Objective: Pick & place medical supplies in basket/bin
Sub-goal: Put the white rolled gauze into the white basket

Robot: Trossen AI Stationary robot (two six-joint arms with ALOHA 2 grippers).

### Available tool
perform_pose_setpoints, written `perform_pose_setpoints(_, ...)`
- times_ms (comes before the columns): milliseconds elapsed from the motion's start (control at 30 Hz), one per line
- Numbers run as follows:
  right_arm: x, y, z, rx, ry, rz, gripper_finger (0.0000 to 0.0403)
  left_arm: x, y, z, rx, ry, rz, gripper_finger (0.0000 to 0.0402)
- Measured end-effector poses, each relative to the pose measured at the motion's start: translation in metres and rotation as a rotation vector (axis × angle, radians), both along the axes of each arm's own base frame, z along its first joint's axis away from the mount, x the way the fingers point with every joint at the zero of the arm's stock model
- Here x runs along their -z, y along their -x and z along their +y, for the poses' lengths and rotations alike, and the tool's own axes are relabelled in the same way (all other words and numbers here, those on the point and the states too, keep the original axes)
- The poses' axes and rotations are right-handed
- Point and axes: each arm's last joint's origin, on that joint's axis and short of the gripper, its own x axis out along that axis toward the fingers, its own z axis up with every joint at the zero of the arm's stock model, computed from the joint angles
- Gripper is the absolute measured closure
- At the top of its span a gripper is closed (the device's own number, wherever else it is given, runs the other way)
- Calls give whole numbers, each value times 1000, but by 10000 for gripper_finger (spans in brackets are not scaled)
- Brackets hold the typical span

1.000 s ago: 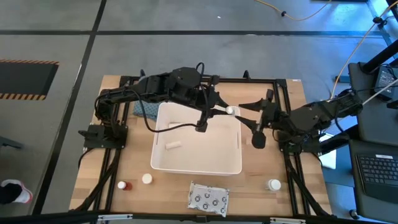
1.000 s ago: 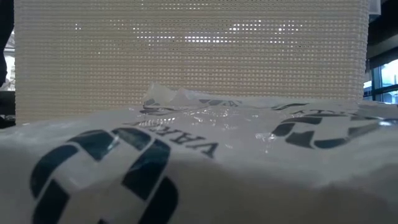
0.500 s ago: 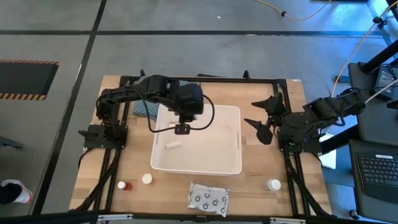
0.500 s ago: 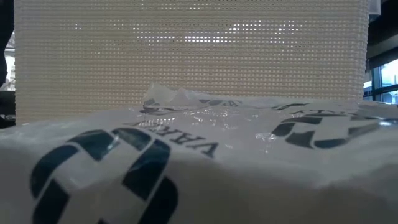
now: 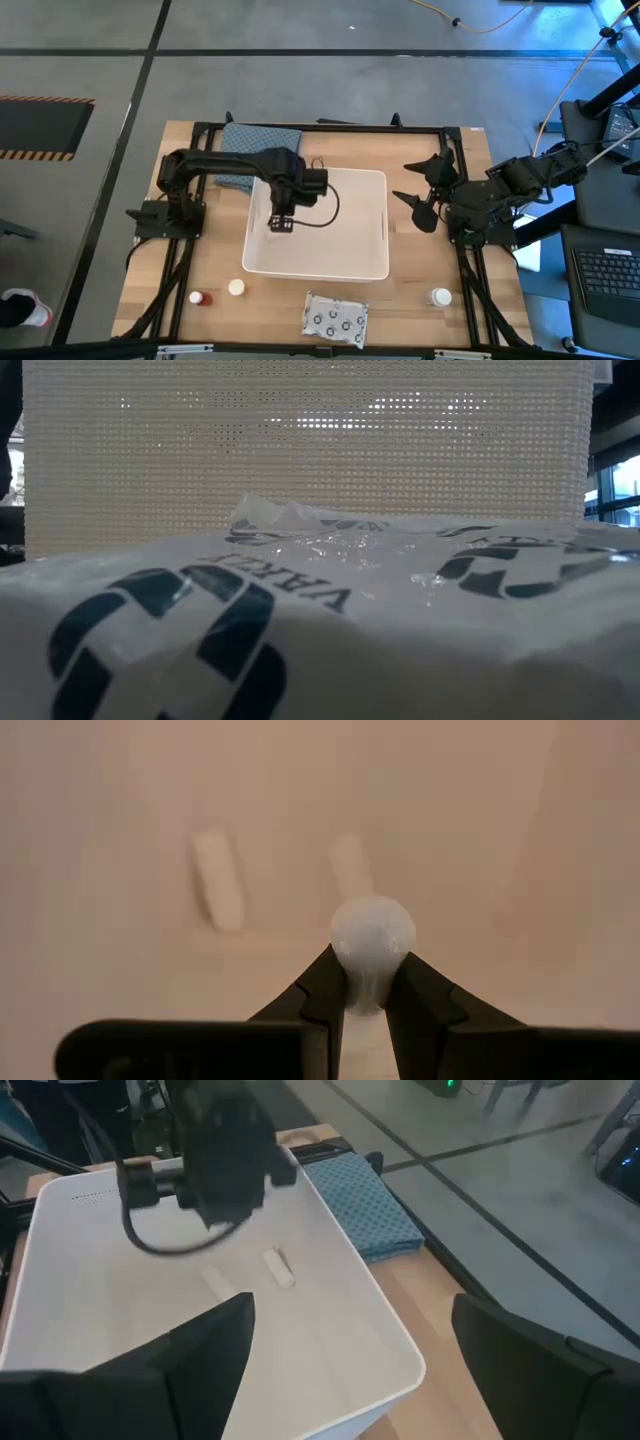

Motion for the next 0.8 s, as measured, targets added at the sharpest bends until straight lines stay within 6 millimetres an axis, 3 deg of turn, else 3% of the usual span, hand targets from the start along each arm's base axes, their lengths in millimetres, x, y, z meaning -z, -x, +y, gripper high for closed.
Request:
perform_pose_setpoints(333, 0, 0, 0, 12, -20, -10, 64, 56, 2, -10, 1, 54, 48, 351)
perform_pose_setpoints(800, 0, 0, 0, 13, -22, -11, 64, 95, 8, -9, -23, 36, 52, 347)
